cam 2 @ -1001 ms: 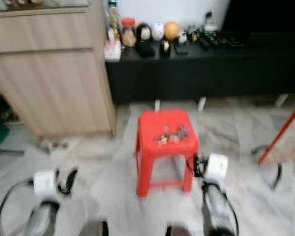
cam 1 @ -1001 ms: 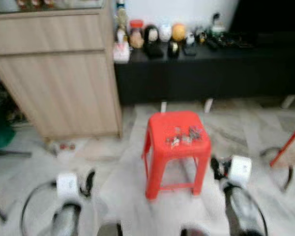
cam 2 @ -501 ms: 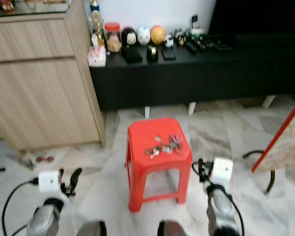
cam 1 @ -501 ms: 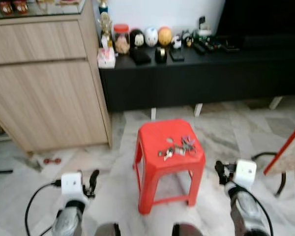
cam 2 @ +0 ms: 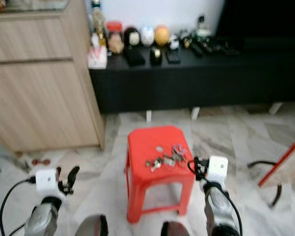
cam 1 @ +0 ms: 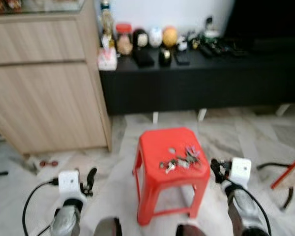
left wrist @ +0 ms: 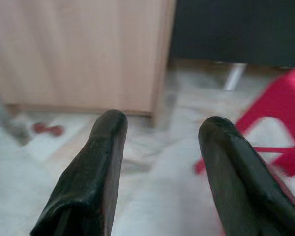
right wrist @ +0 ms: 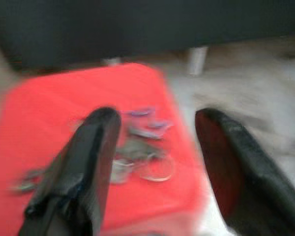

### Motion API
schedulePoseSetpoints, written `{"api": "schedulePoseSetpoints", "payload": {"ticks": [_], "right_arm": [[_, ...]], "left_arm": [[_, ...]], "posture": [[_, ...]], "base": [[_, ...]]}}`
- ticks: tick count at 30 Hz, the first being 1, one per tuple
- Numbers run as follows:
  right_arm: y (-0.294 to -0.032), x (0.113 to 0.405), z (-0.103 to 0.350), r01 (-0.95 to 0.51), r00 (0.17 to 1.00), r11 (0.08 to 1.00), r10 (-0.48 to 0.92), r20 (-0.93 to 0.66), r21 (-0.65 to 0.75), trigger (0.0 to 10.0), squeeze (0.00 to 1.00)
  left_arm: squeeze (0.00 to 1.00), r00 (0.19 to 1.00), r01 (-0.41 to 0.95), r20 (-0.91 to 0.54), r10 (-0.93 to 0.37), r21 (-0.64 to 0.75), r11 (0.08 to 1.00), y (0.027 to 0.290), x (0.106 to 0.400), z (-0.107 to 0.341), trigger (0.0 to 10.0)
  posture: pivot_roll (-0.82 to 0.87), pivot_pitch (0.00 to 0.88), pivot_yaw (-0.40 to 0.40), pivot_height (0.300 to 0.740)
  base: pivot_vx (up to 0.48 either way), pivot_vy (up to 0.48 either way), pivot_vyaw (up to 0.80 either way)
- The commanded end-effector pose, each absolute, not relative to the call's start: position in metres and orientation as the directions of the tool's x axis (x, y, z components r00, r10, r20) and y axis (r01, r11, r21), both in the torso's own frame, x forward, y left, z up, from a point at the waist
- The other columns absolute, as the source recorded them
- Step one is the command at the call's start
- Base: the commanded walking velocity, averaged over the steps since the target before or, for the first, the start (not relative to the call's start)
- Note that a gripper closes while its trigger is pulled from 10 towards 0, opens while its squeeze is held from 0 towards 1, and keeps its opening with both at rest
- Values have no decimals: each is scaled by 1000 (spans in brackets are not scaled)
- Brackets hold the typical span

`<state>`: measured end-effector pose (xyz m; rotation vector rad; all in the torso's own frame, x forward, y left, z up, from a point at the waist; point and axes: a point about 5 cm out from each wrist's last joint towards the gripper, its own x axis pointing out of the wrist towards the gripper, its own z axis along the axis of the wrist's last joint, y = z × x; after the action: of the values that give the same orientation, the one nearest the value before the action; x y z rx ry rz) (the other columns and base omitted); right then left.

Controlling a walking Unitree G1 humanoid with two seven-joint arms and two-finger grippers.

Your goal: Hang keys on a hook

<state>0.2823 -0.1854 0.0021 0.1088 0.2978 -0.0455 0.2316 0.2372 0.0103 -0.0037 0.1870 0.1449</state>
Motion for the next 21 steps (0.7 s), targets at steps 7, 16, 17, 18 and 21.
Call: {"api": "schedulePoseSetpoints", "payload": {"ticks": [7, 16, 17, 18, 21], "right_arm": [[-198, 279, -1, 77, 945, 993, -45, -324, 87, 10000, 0], [-191, 281, -2, -18, 933, 998, 41, -357, 67, 10000, 0], [-190, 282, -1, -34, 931, 998, 54, -360, 62, 10000, 0], [-190, 282, -1, -34, 931, 998, 54, -360, 62, 10000, 0], [-181, 287, -1, -134, 906, 989, 145, -397, 54, 10000, 0]], "left_arm": [[0, 976, -127, -179, 122, -16, 992, 230, 237, 12, 10000], [0, 976, -119, -184, 114, -14, 993, 230, 237, 11, 10000], [0, 977, -117, -183, 113, -14, 993, 230, 237, 12, 10000], [0, 977, -117, -183, 113, -14, 993, 230, 237, 12, 10000], [0, 977, -115, -181, 110, -15, 993, 228, 238, 13, 10000]], "posture": [[-12, 0, -38, 611], [-17, 0, -31, 611], [-14, 0, -34, 611], [-14, 0, -34, 611], [-9, 0, -38, 611]], "base": [[347, 0, 0], [65, 0, 0], [0, 0, 0], [0, 0, 0], [0, 0, 0]]}}
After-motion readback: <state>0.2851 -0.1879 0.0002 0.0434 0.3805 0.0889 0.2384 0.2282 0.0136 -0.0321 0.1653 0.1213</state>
